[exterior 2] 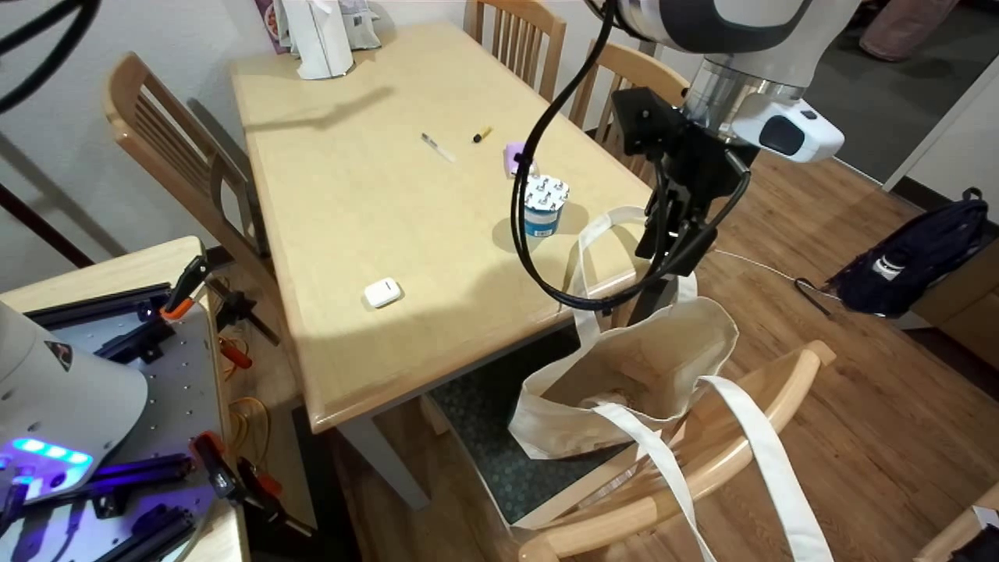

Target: Put the bottle in the bag

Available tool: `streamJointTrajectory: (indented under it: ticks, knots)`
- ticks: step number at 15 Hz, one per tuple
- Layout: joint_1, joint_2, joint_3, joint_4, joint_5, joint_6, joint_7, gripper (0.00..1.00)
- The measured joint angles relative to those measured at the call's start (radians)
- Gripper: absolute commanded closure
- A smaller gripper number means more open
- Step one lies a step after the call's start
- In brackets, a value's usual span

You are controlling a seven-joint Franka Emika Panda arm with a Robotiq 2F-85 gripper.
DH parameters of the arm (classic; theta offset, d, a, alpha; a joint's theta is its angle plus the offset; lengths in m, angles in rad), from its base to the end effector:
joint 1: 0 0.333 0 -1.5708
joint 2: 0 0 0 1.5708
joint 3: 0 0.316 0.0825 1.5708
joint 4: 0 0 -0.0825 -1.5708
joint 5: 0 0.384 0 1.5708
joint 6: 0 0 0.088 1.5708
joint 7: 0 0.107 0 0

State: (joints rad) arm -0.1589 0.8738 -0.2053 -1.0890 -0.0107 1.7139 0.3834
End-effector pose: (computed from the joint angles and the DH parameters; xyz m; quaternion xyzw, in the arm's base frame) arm 0.7073 -0.2214 0.2853 0.9309 -0.3352 -0.1148 0.0883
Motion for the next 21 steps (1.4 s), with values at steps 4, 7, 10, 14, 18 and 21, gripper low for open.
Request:
streamJointTrajectory:
  ticks: [4, 7, 10, 14, 18, 21]
  knots:
    - [-0.020, 0.003, 0.007, 0.043, 0.038, -0.009, 0.001, 0.00]
    - [-0.034, -0.022, 0.028, 0.052, 0.114, 0.033, -0.008, 0.00]
    - [-0.031, -0.060, 0.065, 0.051, 0.142, 0.117, -0.068, 0.00]
    - [0.007, -0.117, 0.097, 0.027, 0.134, 0.214, -0.189, 0.00]
    - [0.092, -0.201, 0.122, -0.079, 0.098, 0.314, -0.282, 0.00]
    - [0.151, -0.280, 0.157, -0.200, 0.086, 0.354, -0.306, 0.00]
